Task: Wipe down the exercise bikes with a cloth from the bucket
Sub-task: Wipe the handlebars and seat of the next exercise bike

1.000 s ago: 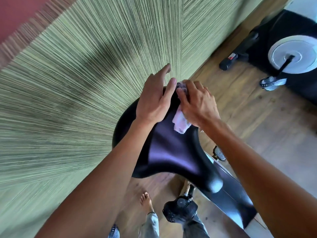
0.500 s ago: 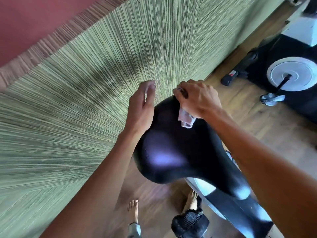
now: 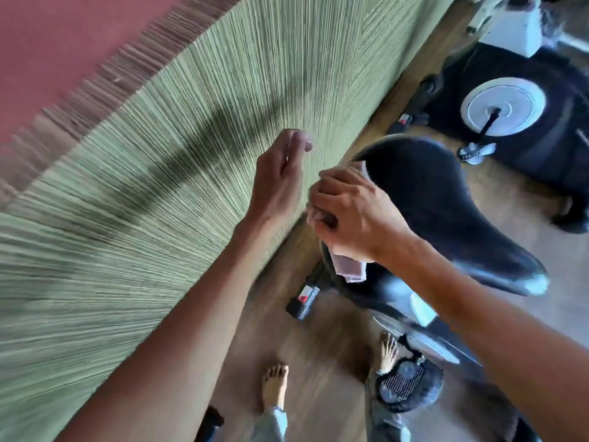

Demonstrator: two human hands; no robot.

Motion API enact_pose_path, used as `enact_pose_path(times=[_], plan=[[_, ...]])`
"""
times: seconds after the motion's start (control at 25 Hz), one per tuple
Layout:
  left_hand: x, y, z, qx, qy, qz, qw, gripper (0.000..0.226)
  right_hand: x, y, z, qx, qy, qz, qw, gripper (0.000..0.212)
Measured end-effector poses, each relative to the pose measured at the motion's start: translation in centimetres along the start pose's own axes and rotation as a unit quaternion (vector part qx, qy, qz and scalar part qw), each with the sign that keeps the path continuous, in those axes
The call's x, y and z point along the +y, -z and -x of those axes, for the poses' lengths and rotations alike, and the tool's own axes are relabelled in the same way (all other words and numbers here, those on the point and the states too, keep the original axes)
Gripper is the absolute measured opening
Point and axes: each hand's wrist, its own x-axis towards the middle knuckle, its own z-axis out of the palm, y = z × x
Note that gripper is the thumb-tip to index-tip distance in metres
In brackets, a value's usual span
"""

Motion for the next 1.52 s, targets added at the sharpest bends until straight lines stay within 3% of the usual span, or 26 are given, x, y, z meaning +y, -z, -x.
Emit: enact_pose_path(times=[0.12,0.28,0.4,0.48,0.56,0.64,0.76,0.84,0.92,1.04,1.16,1.24,1.32,1.52], plan=[[-0.2,0.5,0.8,-0.043,-0.026,0.011,0.999,0.05,-3.1,-0.3,4.5,-0.006,0.078,0.011,0.997,0.011],[0.1,-0.6,1.3,-0.114,-0.107,0.01,0.988,0.047,-3.2,-0.2,9.0,0.111,0.072,0.039,0.99,0.014],[0.1,-2.3,1.4,-0.163,-0.148,0.036,0.975,0.037,-2.5,-0.9,8.9,0.193,-0.067,0.039,0.978,0.025],[-0.2,-2.9,1.6,-0.157,-0.156,0.066,0.973,0.041,-1.7,-0.9,7.3,0.264,-0.198,0.038,0.943,0.026],[-0.3,-3.8,2.2,-0.15,-0.154,0.088,0.973,0.047,-1.4,-1.3,6.5,0.289,-0.282,0.065,0.912,0.033],[-0.6,-5.2,2.9,-0.143,-0.175,0.12,0.967,0.053,-1.8,-3.1,8.1,0.306,-0.245,0.079,0.917,0.04],[-1.3,-6.8,3.7,-0.116,-0.262,0.117,0.951,0.05,-2.8,-4.9,11.8,0.333,-0.081,0.122,0.932,0.045],[-1.9,-7.3,3.7,-0.084,-0.314,0.14,0.935,0.042,-1.5,-5.1,13.7,0.311,0.013,0.182,0.933,0.055],[-2.1,-7.5,3.5,-0.05,-0.336,0.179,0.923,0.049,1.0,-4.5,14.9,0.286,0.072,0.244,0.924,0.068],[-2.1,-8.0,3.8,-0.017,-0.34,0.247,0.907,0.064,2.7,-5.4,15.7,0.334,0.102,0.308,0.885,0.077],[-2.2,-7.9,3.4,0.028,-0.349,0.283,0.893,0.065,1.4,-7.4,14.3,0.388,0.104,0.39,0.829,0.075],[-2.5,-7.4,3.0,0.04,-0.354,0.312,0.881,0.065,0.5,-8.0,13.9,0.379,0.111,0.435,0.809,0.073],[-2.5,-7.4,3.3,0.037,-0.374,0.307,0.874,0.064,0.6,-7.7,15.0,0.341,0.114,0.447,0.819,0.069],[-2.3,-7.4,3.5,-0.022,-0.356,0.298,0.885,0.065,0.6,-4.6,18.4,0.251,0.092,0.366,0.891,0.065]])
